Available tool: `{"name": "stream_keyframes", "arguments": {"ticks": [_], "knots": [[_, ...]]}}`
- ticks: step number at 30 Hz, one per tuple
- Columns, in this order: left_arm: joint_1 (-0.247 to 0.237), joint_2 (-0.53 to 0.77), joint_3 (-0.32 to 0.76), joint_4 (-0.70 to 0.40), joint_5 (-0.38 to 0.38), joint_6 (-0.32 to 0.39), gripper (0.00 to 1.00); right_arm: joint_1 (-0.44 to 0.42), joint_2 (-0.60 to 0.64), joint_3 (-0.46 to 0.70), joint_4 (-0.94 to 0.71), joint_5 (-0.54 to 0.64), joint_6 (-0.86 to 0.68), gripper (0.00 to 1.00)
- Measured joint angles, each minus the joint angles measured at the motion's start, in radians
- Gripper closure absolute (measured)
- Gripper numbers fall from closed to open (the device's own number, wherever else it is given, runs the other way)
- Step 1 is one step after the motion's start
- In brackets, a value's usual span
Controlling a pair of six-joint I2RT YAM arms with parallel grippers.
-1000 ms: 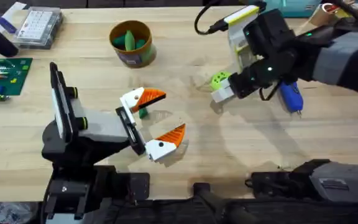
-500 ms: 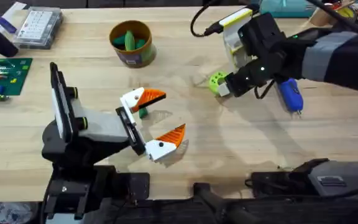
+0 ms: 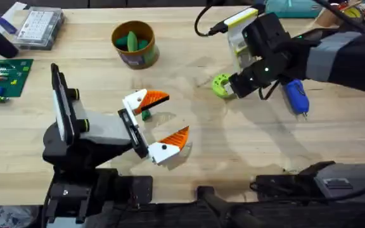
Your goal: Pick up the gripper from the table and insert it into the empty holder that is missing its gripper. Then pick up a screw, insert it into the mounting hole, and use the screwdriver to tighten it. Finally, clean up the table by picking up the vegetable and placing it into the bucket.
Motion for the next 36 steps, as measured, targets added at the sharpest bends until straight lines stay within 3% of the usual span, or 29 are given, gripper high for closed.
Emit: {"name": "stream_keyframes", "arguments": {"ticks": [14, 20, 31, 36], "knots": [[0.000, 0.000, 0.000, 0.000, 0.000, 0.000, 0.015, 0.000, 0.007, 0.008, -0.013, -0.001, 0.000, 0.997], [0.000, 0.000, 0.000, 0.000, 0.000, 0.000, 0.013, 0.000, 0.002, 0.038, -0.113, -0.002, 0.000, 0.997], [0.000, 0.000, 0.000, 0.000, 0.000, 0.000, 0.015, 0.001, -0.121, 0.210, -0.319, -0.010, 0.000, 0.998], [0.000, 0.000, 0.000, 0.000, 0.000, 0.000, 0.015, 0.001, -0.176, 0.257, -0.377, -0.091, 0.000, 0.998]]}}
